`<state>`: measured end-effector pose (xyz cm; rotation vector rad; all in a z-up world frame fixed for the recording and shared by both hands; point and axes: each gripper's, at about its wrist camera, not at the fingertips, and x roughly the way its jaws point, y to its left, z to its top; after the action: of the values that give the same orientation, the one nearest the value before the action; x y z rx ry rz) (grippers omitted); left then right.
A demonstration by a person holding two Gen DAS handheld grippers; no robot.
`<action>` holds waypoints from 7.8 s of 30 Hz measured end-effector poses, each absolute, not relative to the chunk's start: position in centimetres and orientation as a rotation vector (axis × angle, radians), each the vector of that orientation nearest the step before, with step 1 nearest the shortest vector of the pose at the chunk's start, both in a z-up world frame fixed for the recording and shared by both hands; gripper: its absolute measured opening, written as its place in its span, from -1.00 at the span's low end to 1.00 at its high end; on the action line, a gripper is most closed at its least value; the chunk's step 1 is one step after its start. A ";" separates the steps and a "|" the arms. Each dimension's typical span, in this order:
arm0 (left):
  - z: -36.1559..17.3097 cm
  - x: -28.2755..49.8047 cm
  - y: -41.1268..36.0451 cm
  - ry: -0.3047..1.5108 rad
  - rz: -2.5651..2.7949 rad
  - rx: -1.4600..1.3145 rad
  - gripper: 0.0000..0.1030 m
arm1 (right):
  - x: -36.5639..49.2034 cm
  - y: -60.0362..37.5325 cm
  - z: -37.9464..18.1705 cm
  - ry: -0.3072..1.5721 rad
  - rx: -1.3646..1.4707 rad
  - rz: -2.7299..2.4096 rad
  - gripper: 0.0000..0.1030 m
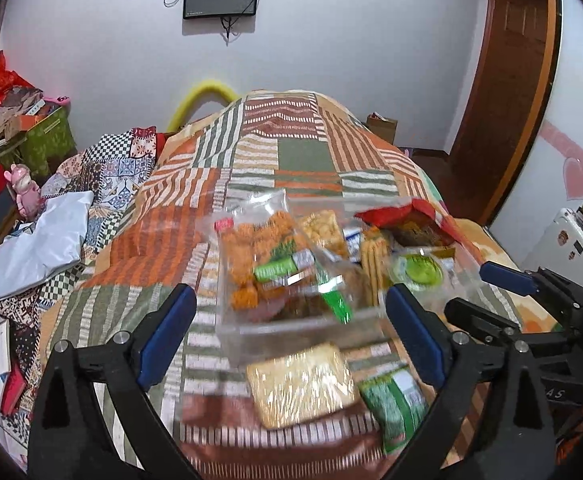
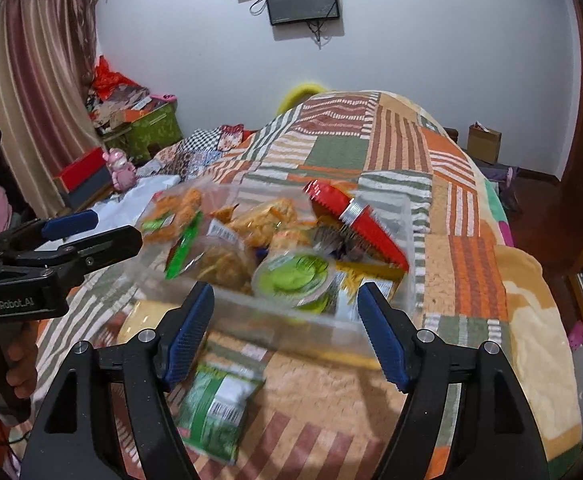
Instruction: Organize snacks
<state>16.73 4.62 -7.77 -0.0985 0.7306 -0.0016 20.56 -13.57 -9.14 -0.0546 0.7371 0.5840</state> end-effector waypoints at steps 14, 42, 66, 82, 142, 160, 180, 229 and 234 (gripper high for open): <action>-13.4 12.7 5.9 0.877 0.024 -0.116 0.89 | 18.3 -10.6 -14.7 0.925 -0.123 0.646 0.39; -16.7 17.3 2.7 0.952 0.022 -0.165 0.88 | 17.8 -13.2 -14.7 0.892 -0.028 0.667 -0.58; -12.2 13.4 2.9 0.825 -0.002 -0.178 0.65 | 16.3 -15.9 -9.5 0.740 0.021 0.641 -0.59; -5.9 15.1 3.8 0.680 -0.039 -0.199 0.65 | 19.2 -14.6 -6.3 0.636 -0.002 0.652 -0.59; -7.4 26.1 1.7 0.808 -0.081 -0.135 0.76 | 23.1 -13.3 -6.6 0.656 -0.047 0.641 0.01; -1.7 18.4 2.1 0.582 -0.003 -0.094 0.95 | 19.3 -16.4 -3.0 0.563 -0.003 0.621 0.04; 1.7 6.4 1.5 0.377 0.010 -0.108 0.99 | 11.6 -18.1 0.8 0.373 0.013 0.516 0.63; 0.5 3.0 0.6 0.358 0.018 -0.105 0.99 | 9.5 -18.5 0.4 0.366 0.018 0.478 0.80; 0.5 3.0 0.5 0.359 0.017 -0.106 0.99 | 9.5 -18.4 0.4 0.366 0.019 0.478 0.81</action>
<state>2.99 0.50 0.54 -0.1057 0.3589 0.0171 9.46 -18.44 0.43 0.0187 0.3659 0.4778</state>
